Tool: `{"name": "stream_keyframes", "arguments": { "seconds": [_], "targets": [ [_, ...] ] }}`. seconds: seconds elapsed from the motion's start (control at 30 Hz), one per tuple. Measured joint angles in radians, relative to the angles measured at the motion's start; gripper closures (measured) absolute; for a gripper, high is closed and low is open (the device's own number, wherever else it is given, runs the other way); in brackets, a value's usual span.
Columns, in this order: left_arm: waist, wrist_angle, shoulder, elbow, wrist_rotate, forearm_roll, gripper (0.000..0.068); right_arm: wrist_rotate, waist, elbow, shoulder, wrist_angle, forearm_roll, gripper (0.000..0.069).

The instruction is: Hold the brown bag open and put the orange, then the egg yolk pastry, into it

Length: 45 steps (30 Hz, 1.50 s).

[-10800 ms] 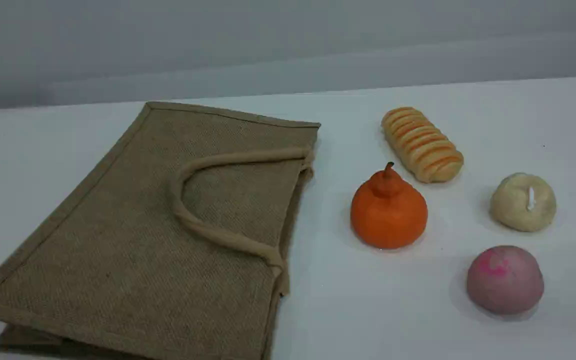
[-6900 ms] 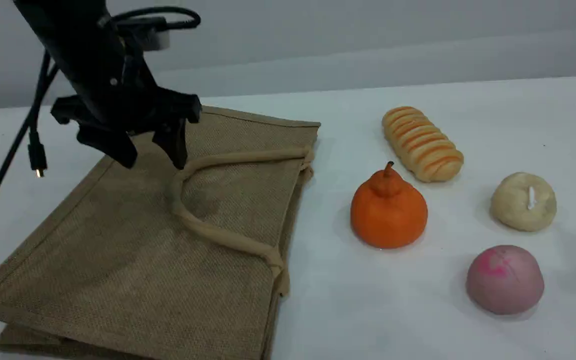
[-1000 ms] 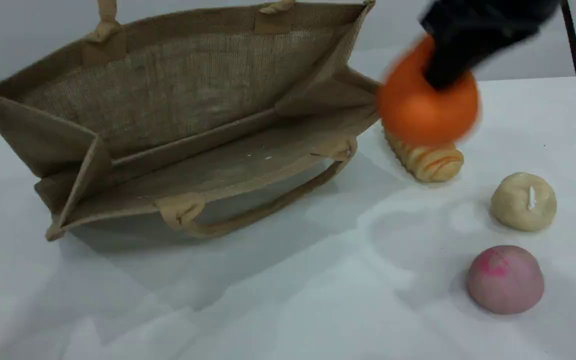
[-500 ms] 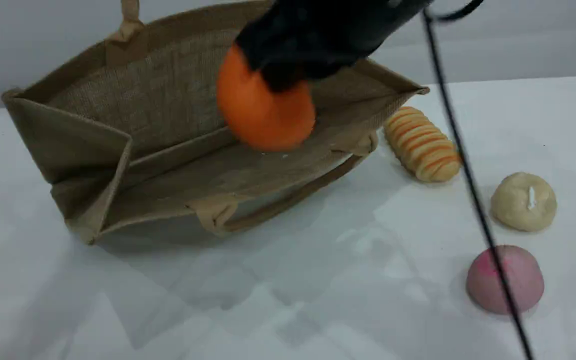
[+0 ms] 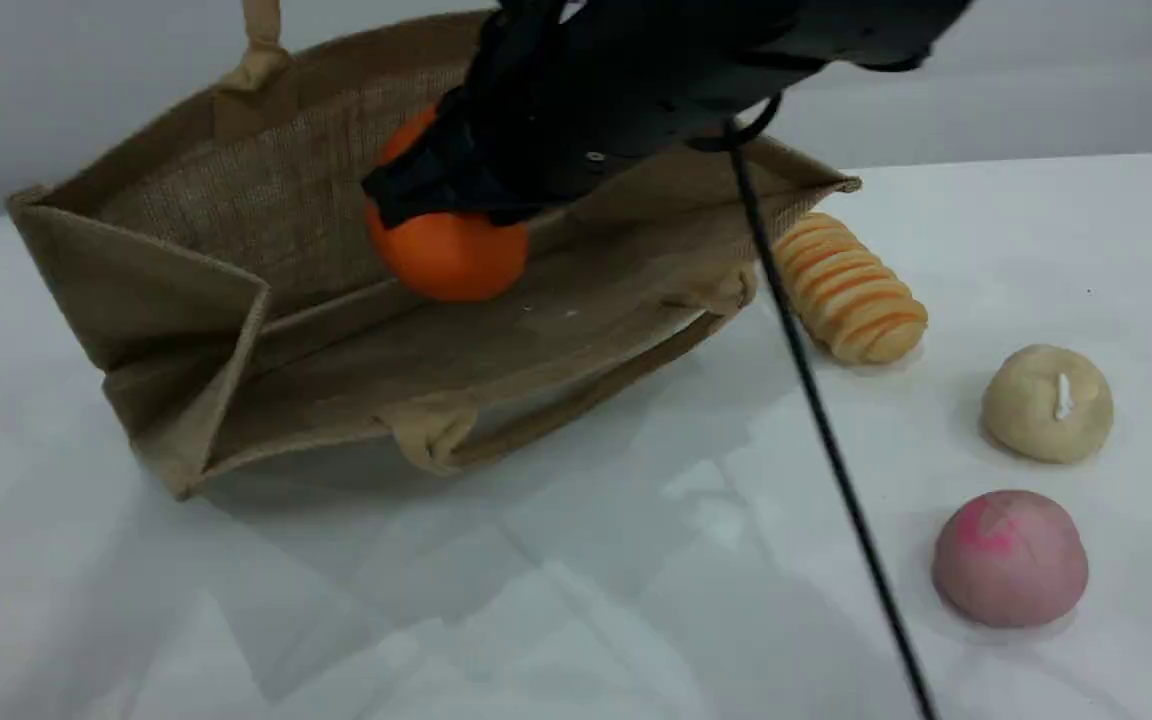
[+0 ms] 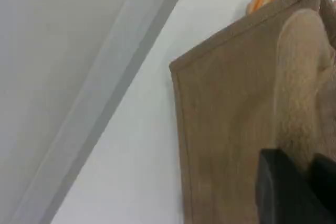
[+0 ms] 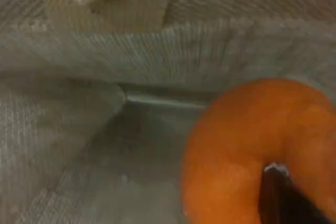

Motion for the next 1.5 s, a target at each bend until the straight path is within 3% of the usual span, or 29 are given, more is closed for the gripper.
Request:
{"name": "stream_keyframes", "arguments": {
  "seconds": [0.3, 0.47, 0.6, 0.77, 0.87, 1.13, 1.5],
  "targets": [
    [0.0, -0.007, -0.021, 0.0, -0.003, 0.008, 0.0589, -0.028, 0.0, -0.04, 0.082, -0.096, 0.0, 0.0662],
    [0.0, -0.007, -0.023, 0.0, -0.003, 0.009, 0.0589, -0.025, 0.0, -0.061, 0.124, -0.111, 0.023, 0.0596],
    [0.0, -0.009, -0.023, 0.0, -0.003, 0.011, 0.0589, -0.025, -0.001, -0.081, 0.12, -0.112, 0.074, 0.0423],
    [0.0, -0.008, -0.023, 0.0, -0.003, 0.013, 0.0589, -0.039, -0.002, -0.081, 0.109, -0.084, 0.079, 0.0157],
    [0.0, -0.015, -0.023, 0.001, -0.003, 0.014, 0.0589, -0.072, -0.01, -0.081, 0.097, -0.053, 0.08, 0.0068],
    [0.0, -0.014, -0.023, 0.001, -0.003, 0.014, 0.0589, -0.128, -0.122, -0.08, -0.012, 0.126, 0.093, 0.0078],
    [0.0, -0.015, -0.023, 0.001, -0.003, 0.014, 0.0589, -0.115, -0.409, -0.079, -0.131, 0.491, 0.092, 0.01]
  ]
}}
